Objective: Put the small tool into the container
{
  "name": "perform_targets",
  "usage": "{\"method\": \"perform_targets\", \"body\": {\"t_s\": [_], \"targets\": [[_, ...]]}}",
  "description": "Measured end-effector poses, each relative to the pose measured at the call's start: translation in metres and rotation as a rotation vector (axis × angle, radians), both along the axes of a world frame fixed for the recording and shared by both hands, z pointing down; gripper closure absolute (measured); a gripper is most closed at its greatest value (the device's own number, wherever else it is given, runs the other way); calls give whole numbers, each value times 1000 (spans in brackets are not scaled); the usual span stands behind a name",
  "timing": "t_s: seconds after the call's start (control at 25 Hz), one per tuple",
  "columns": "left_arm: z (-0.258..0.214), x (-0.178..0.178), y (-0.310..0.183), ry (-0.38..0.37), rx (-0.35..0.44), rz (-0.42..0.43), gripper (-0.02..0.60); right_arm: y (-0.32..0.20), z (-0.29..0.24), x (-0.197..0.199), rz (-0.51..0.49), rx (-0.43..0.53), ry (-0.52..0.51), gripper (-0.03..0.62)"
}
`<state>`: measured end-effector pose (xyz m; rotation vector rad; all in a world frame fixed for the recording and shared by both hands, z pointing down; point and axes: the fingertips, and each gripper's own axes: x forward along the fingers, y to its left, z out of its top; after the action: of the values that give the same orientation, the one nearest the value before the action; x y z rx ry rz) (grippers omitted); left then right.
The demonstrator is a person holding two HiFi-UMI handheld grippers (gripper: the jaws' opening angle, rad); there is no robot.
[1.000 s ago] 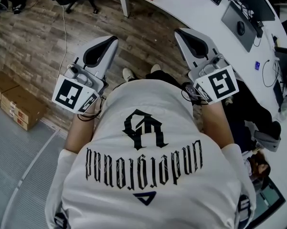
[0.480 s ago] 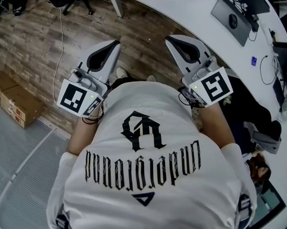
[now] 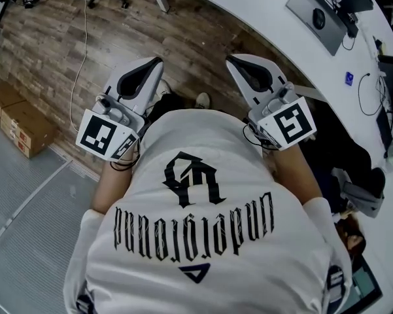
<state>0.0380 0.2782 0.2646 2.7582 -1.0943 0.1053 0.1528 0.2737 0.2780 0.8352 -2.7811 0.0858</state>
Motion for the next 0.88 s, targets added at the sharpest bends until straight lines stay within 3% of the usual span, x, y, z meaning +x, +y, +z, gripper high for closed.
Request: {"method": "perform_targets", "body": {"t_s": [0.88], "targets": [[0, 10, 28, 4, -14, -36, 566, 17, -2, 13, -31, 11, -19, 580]]}}
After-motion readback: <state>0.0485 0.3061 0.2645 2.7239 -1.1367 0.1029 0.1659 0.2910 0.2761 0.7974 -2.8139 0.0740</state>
